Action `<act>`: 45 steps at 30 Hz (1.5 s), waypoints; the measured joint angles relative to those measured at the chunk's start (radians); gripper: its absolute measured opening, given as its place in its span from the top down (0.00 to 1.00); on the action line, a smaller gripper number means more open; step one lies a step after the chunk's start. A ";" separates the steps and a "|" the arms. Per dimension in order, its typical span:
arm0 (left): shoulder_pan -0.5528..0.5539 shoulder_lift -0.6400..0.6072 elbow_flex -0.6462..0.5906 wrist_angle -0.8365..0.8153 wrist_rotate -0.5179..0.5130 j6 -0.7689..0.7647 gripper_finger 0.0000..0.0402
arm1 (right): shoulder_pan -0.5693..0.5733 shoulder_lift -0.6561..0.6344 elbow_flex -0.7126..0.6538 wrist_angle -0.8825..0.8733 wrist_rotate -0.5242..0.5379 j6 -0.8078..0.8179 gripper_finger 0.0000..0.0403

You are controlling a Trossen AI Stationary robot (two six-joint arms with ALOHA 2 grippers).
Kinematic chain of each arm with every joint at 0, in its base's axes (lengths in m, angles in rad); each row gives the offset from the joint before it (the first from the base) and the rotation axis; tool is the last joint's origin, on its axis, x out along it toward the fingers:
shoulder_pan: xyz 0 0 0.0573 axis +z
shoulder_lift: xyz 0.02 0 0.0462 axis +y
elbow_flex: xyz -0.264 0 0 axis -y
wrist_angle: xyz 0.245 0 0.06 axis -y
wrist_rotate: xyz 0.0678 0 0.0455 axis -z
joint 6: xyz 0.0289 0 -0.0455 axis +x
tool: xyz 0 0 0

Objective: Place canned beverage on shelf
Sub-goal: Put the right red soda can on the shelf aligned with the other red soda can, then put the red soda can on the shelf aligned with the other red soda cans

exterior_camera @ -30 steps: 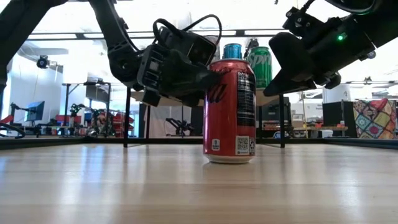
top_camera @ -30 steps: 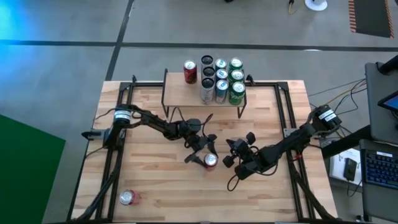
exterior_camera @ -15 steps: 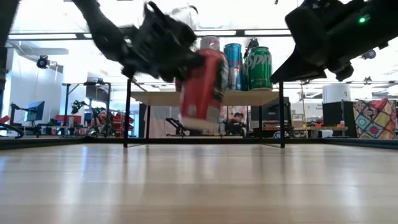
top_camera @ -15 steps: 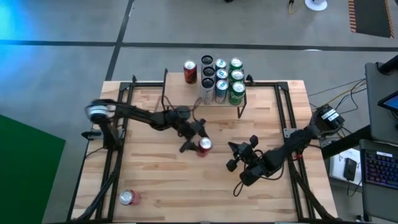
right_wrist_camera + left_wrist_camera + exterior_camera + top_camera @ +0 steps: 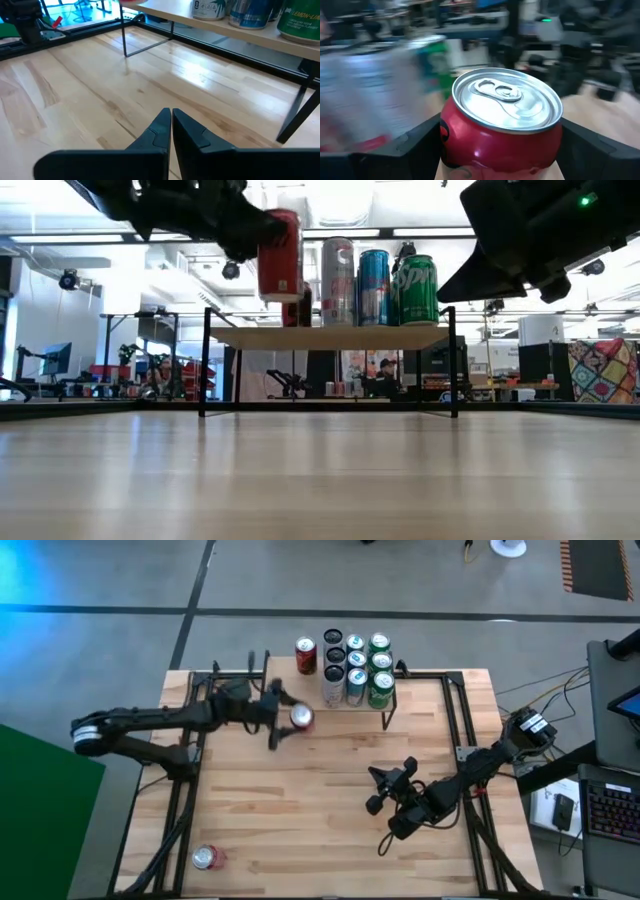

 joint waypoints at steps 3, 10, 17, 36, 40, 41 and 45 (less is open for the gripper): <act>0.094 -0.012 0.012 -0.018 0.000 0.009 0.26 | 0.000 0.000 0.000 0.002 0.000 -0.001 0.98; 0.243 0.073 0.069 -0.017 0.009 0.038 0.26 | 0.000 0.000 0.000 0.002 0.000 -0.002 0.98; 0.264 0.213 0.143 0.005 0.005 -0.026 0.25 | 0.000 0.000 0.000 0.000 -0.002 -0.003 0.98; 0.309 0.259 0.163 0.053 -0.054 -0.057 0.12 | 0.009 0.003 0.000 -0.023 -0.037 0.026 0.98; 0.309 0.252 0.162 0.060 -0.053 -0.085 0.06 | 0.009 0.003 0.000 -0.018 -0.036 0.026 0.98; 0.309 0.246 0.162 0.062 -0.053 -0.087 0.06 | 0.009 0.003 0.000 -0.018 -0.036 0.026 0.98; 0.309 0.188 0.161 0.026 -0.053 -0.086 0.05 | 0.009 0.003 0.000 -0.019 -0.036 0.023 0.98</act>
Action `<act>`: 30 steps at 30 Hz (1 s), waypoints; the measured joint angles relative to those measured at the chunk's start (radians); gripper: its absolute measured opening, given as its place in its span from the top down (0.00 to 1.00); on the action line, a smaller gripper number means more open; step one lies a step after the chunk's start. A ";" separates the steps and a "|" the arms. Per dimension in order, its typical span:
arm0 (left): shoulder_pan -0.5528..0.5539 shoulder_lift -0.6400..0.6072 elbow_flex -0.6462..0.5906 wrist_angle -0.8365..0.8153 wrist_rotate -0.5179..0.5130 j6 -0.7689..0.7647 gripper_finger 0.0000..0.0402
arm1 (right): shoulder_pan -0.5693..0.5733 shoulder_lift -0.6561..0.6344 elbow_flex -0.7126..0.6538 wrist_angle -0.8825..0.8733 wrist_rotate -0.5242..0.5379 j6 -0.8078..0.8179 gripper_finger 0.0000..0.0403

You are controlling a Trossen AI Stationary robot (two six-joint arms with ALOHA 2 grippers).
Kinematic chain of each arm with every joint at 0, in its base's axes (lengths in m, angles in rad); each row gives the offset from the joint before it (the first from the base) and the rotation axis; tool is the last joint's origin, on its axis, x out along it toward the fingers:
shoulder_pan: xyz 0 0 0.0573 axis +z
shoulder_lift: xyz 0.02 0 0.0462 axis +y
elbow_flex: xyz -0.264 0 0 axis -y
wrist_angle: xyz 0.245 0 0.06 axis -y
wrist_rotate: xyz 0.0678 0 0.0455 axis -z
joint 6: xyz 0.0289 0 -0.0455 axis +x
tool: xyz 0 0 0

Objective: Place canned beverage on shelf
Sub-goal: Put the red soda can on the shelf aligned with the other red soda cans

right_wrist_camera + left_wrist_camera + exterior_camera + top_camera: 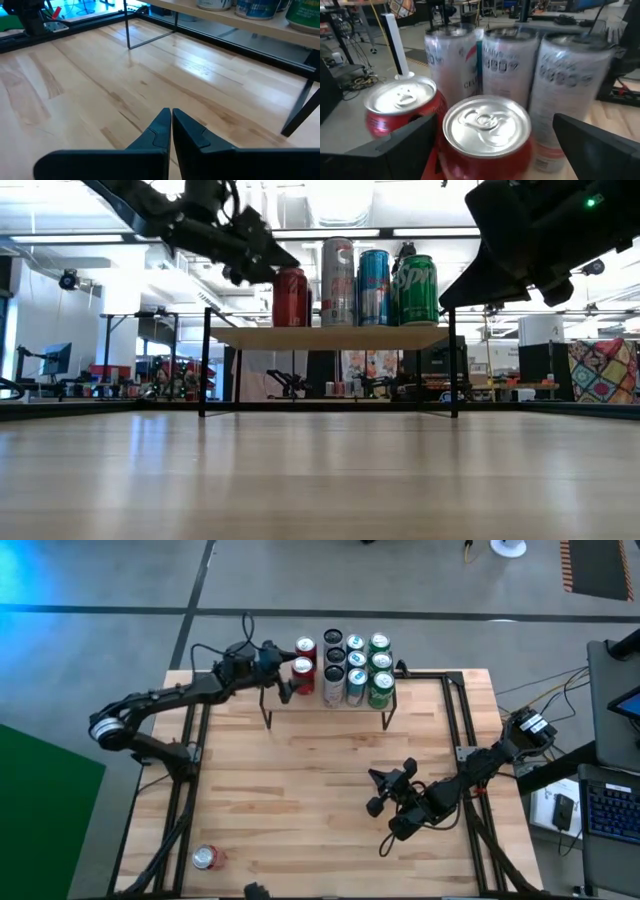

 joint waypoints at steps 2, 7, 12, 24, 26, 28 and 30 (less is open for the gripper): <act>0.000 -0.055 0.000 -0.049 0.000 0.005 0.05 | 0.000 0.000 0.000 0.000 0.001 -0.017 0.98; -0.040 -0.243 -0.009 -0.272 0.000 0.039 0.05 | -0.021 -0.006 0.000 0.001 0.001 -0.084 0.98; -0.165 -0.435 -0.079 -0.475 -0.069 0.011 0.05 | -0.094 -0.006 0.000 0.026 -0.045 -0.183 0.98; -0.518 -0.767 -0.225 -0.685 -0.474 -0.187 0.05 | -0.321 0.128 0.000 0.736 -0.633 -0.671 0.98; -0.546 -0.795 -0.247 -0.716 -0.467 -0.238 0.05 | -0.333 0.174 0.000 0.856 -0.721 -0.700 0.96; -0.575 -0.817 -0.279 -0.727 -0.461 -0.289 0.05 | -0.336 0.224 0.004 0.952 -0.781 -0.713 0.93; -0.607 -0.836 -0.310 -0.748 -0.455 -0.349 0.05 | -0.335 0.270 0.020 1.005 -0.810 -0.716 0.88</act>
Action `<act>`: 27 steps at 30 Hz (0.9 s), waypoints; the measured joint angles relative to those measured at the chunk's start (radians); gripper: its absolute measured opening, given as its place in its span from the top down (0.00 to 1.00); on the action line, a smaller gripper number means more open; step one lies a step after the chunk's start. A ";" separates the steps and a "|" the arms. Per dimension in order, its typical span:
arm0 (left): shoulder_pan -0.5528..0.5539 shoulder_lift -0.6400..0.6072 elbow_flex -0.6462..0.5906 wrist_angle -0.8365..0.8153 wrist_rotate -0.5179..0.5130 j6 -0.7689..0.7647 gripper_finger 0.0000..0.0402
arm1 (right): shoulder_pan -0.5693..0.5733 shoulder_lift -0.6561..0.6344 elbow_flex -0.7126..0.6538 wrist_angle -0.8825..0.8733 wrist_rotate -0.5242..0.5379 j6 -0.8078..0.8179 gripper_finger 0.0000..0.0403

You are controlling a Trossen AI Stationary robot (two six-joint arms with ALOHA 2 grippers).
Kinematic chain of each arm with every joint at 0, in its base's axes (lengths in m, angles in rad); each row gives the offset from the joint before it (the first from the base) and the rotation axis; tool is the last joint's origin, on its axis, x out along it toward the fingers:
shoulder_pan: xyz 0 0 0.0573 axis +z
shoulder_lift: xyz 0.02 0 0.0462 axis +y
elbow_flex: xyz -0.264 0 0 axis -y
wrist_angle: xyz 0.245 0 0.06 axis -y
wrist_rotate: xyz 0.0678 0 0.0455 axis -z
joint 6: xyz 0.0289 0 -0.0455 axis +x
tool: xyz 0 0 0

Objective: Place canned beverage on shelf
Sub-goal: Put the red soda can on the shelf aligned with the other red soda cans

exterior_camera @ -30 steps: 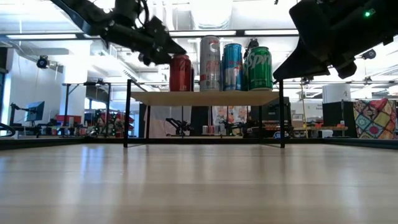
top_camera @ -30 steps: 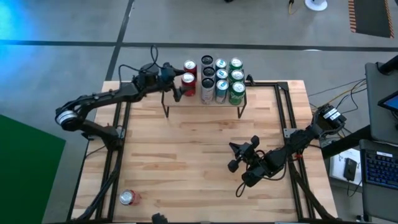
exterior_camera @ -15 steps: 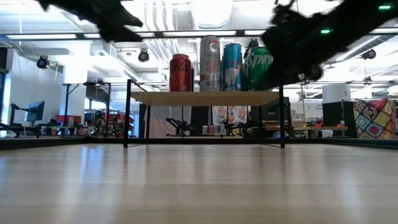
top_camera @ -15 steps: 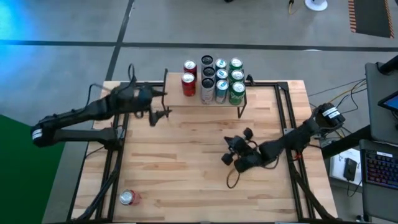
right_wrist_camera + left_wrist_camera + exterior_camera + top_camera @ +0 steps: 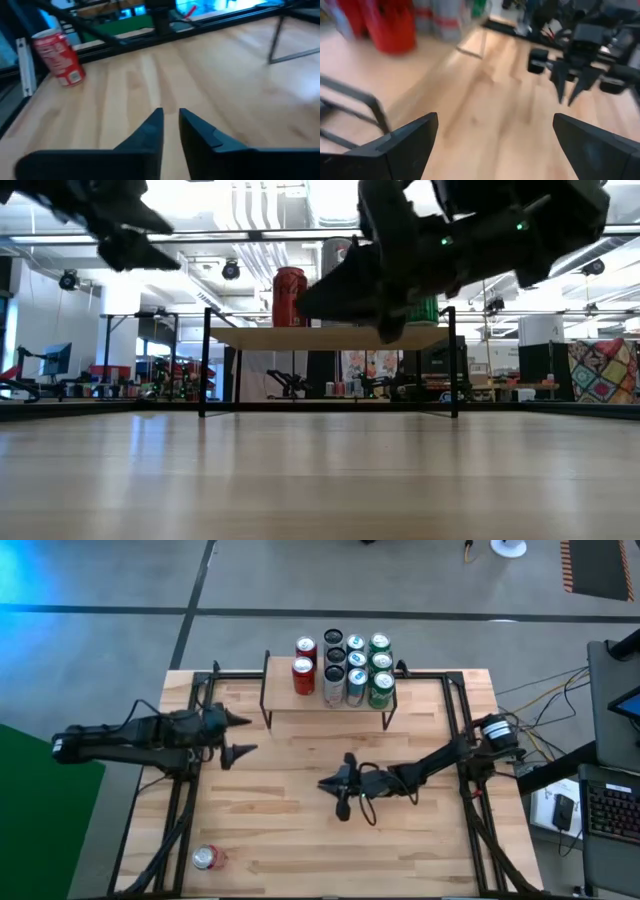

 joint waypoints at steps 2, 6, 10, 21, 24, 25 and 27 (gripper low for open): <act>-0.035 -0.012 -0.030 -0.011 0.020 -0.061 0.05 | 0.001 0.043 0.030 0.019 -0.029 0.000 0.83; -0.134 -0.024 -0.062 -0.012 0.040 -0.149 0.05 | 0.017 0.142 0.126 0.023 -0.075 -0.006 0.70; -0.246 -0.005 -0.048 -0.003 0.032 -0.202 0.05 | 0.029 0.260 0.257 0.021 -0.083 -0.036 0.58; -0.791 0.174 -0.034 -0.003 -0.335 -0.408 0.07 | 0.030 0.437 0.585 -0.156 -0.081 -0.087 0.47; -0.947 0.236 -0.007 -0.008 -0.466 -0.461 0.09 | 0.031 0.446 0.644 -0.182 -0.080 -0.104 0.45; -0.991 0.254 0.005 -0.031 -0.506 -0.478 0.10 | 0.031 0.449 0.660 -0.186 -0.080 -0.107 0.45; -1.054 0.287 0.039 -0.097 -0.566 -0.533 0.11 | 0.031 0.464 0.696 -0.185 -0.091 -0.109 0.44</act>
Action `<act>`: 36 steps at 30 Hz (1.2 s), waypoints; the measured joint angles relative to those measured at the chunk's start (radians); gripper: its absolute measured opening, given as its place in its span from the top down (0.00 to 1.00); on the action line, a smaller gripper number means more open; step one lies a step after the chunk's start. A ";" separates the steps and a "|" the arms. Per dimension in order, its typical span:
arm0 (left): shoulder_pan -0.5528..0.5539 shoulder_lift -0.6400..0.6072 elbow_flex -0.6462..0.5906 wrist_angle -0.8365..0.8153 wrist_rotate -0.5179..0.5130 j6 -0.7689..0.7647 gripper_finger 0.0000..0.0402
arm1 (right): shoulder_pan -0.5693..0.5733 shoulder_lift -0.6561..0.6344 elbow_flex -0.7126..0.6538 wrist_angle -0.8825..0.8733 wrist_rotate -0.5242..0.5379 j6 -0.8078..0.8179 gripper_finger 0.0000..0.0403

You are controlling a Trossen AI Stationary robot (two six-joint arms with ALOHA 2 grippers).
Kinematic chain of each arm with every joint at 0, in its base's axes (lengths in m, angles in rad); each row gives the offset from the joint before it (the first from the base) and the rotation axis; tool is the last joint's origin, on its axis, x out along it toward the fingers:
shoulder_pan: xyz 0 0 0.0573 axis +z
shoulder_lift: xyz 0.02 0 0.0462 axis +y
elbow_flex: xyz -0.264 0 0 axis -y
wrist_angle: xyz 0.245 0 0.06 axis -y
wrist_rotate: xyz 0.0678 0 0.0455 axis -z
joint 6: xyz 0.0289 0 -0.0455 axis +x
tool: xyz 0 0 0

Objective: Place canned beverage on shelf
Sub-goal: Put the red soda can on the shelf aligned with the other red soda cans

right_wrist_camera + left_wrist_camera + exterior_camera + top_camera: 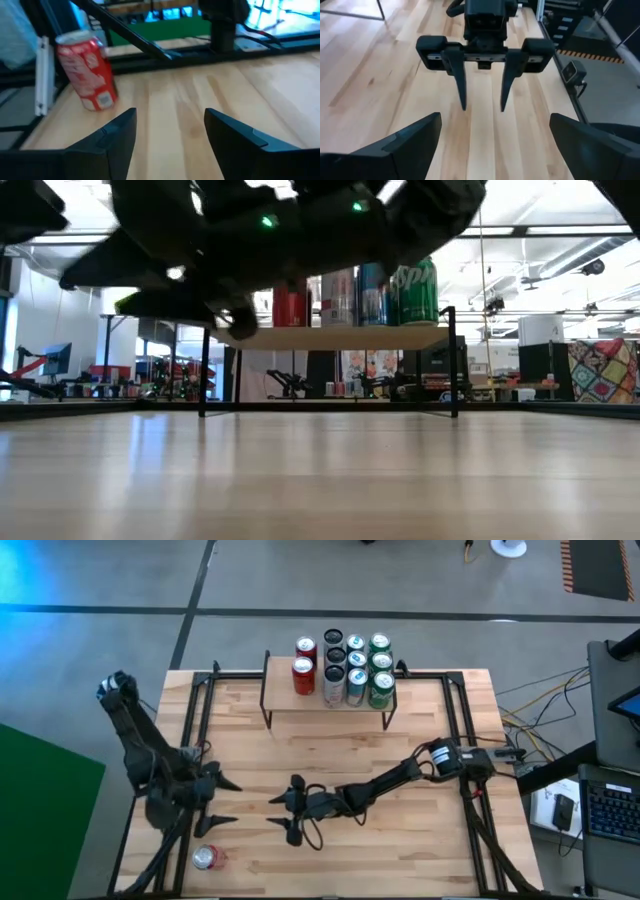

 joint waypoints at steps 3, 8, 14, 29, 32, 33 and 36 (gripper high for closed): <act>-0.054 0.043 0.059 -0.115 0.004 -0.086 0.12 | 0.000 0.035 0.055 -0.001 -0.037 0.000 0.44; -0.067 0.121 0.132 -0.211 0.098 -0.139 0.12 | 0.003 0.088 0.107 -0.013 -0.062 -0.029 0.44; -0.067 0.211 0.212 -0.284 0.188 -0.175 0.12 | 0.005 0.088 0.108 -0.024 -0.124 -0.035 0.44; -0.066 0.322 0.280 -0.411 0.080 -0.212 0.12 | 0.016 0.070 0.108 -0.048 -0.138 -0.030 0.44; -0.067 0.304 0.280 -0.428 0.079 -0.225 0.12 | 0.017 0.047 0.108 -0.090 -0.138 -0.028 0.44; -0.067 0.299 0.280 -0.430 0.078 -0.234 0.12 | 0.017 0.042 0.108 -0.099 -0.138 -0.028 0.44; -0.069 0.288 0.279 -0.432 0.071 -0.246 0.12 | 0.021 0.035 0.108 -0.102 -0.137 -0.030 0.44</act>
